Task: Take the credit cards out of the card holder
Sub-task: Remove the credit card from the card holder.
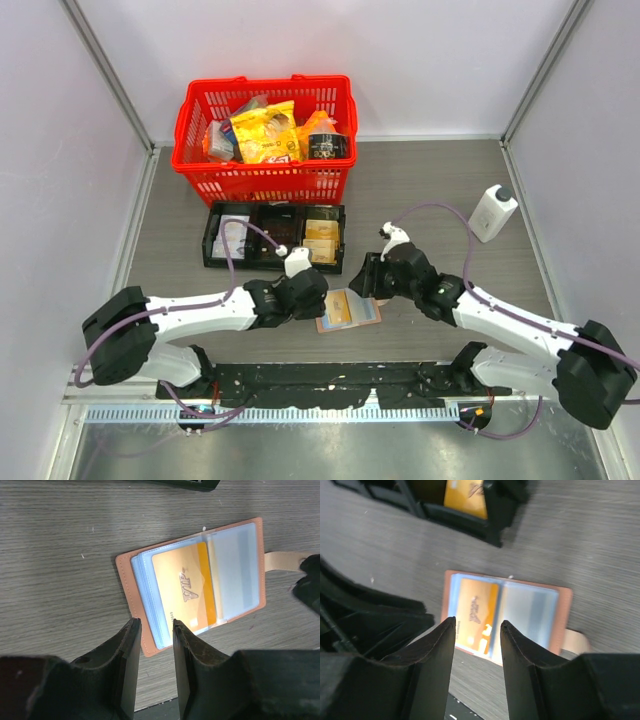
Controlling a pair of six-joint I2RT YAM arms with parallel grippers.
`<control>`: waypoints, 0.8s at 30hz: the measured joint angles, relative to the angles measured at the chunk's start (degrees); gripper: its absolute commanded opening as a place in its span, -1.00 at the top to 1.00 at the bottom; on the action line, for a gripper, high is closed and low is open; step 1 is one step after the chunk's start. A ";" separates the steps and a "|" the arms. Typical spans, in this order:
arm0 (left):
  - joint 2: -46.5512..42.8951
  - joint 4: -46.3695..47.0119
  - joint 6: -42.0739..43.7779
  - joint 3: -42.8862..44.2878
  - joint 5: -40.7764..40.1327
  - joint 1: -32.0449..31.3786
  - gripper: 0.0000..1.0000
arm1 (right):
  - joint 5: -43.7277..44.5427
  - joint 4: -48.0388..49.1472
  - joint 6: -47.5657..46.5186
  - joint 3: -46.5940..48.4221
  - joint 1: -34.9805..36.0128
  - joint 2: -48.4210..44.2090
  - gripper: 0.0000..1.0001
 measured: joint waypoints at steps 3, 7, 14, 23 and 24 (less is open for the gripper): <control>2.14 0.02 0.44 0.74 -0.02 0.07 0.29 | -5.16 5.88 0.37 -1.86 0.00 3.13 0.09; 4.94 -0.15 1.49 1.75 0.00 0.28 0.29 | -9.51 10.91 0.63 -2.78 0.00 8.07 0.10; 8.96 -0.22 2.93 3.74 0.02 0.28 0.29 | -13.68 19.04 2.01 -5.18 -0.57 13.62 0.11; 11.06 -0.39 3.08 3.80 0.26 0.28 0.29 | -14.25 22.40 2.43 -8.37 -1.31 15.61 0.18; 11.10 -0.37 3.08 3.80 0.31 0.28 0.29 | -14.38 22.91 2.45 -8.66 -1.36 15.74 0.20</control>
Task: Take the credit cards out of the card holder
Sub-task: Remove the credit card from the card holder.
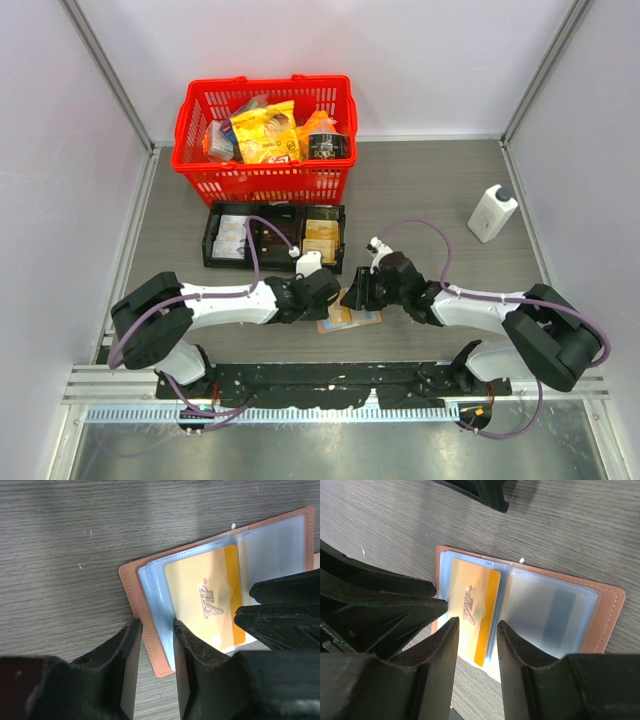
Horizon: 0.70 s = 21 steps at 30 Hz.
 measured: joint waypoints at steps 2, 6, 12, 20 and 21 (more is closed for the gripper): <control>0.09 0.07 -0.04 0.00 0.15 0.04 0.30 | -0.37 0.87 0.04 -0.35 -0.11 0.59 0.28; 0.09 0.09 -0.20 0.00 0.35 0.15 0.33 | -1.75 3.69 0.85 -1.68 -0.85 1.66 0.31; 0.04 0.33 -0.46 -0.22 0.37 0.15 0.38 | -4.66 9.14 1.84 -4.15 -2.80 2.38 0.33; -0.35 0.83 -0.87 -0.83 0.57 0.37 0.43 | -9.38 16.20 3.74 -6.23 -4.94 5.51 0.40; -0.37 0.92 -0.94 -0.90 0.66 0.42 0.44 | -9.79 16.81 3.89 -6.23 -4.96 5.97 0.41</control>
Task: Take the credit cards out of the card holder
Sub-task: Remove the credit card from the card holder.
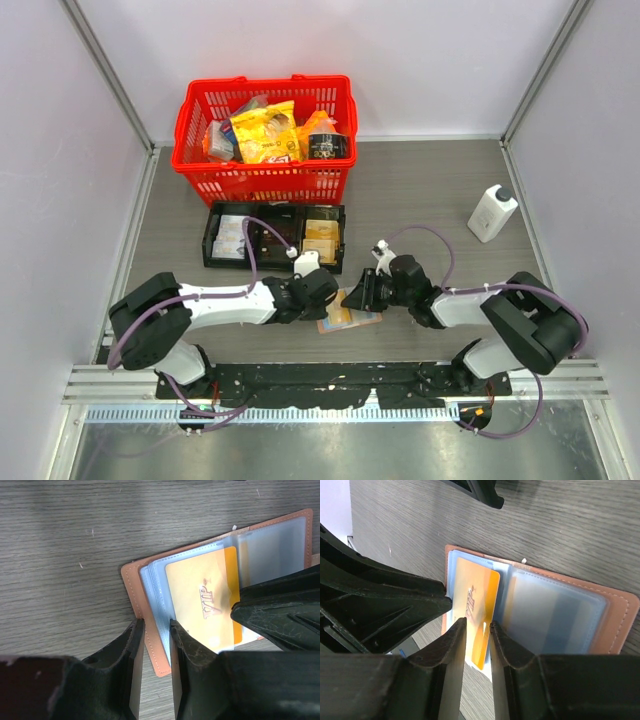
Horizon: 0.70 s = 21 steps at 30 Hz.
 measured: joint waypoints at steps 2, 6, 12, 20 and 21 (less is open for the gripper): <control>-0.13 0.39 -0.35 -0.26 0.35 0.31 0.45 | -1.09 1.60 0.35 -0.09 -0.20 1.22 0.43; -0.68 1.05 -0.85 -1.03 1.14 0.79 0.46 | -2.62 4.20 1.01 -0.22 -0.74 3.39 0.53; -1.29 2.14 -1.07 -1.99 1.90 1.36 0.47 | -3.98 6.84 2.23 -0.96 -1.81 4.57 0.44; -1.51 3.19 -1.36 -2.54 2.47 1.68 0.48 | -2.01 1.03 1.14 0.11 -1.95 1.73 0.28; -1.51 3.34 -1.40 -2.58 2.64 1.79 0.48 | -1.77 0.33 0.96 0.33 -1.95 1.62 0.28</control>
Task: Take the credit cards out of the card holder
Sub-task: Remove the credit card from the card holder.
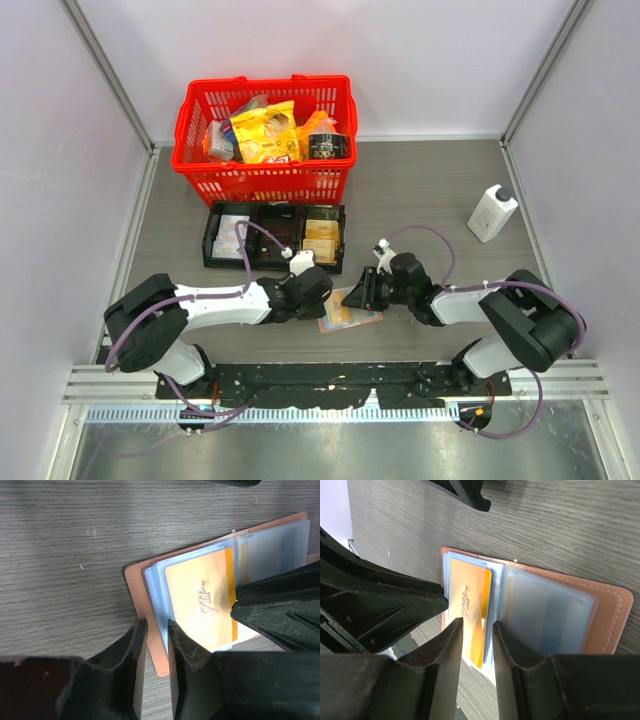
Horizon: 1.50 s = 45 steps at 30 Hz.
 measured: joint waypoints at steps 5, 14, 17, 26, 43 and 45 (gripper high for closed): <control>0.00 0.22 -0.11 -0.15 0.55 0.33 0.48 | -0.15 -1.77 -0.55 1.40 0.11 0.90 0.33; 0.02 0.24 -0.44 -0.15 1.05 0.59 0.49 | -1.25 -0.59 -0.61 2.51 0.37 2.78 0.56; 0.04 0.22 -0.44 -0.15 1.18 0.63 0.49 | -1.79 0.37 -0.48 2.05 0.44 2.78 0.62; 0.20 0.07 -0.33 -0.02 1.44 0.79 0.49 | -3.13 2.34 0.35 0.46 -0.55 1.62 0.96; 0.76 0.96 -0.26 0.24 2.03 0.81 0.50 | -7.17 -4.68 -3.54 -1.62 -7.13 -3.34 0.98; 0.74 0.94 -0.26 0.24 2.03 0.81 0.50 | -6.88 -6.45 -4.22 -1.40 -7.13 -3.91 0.98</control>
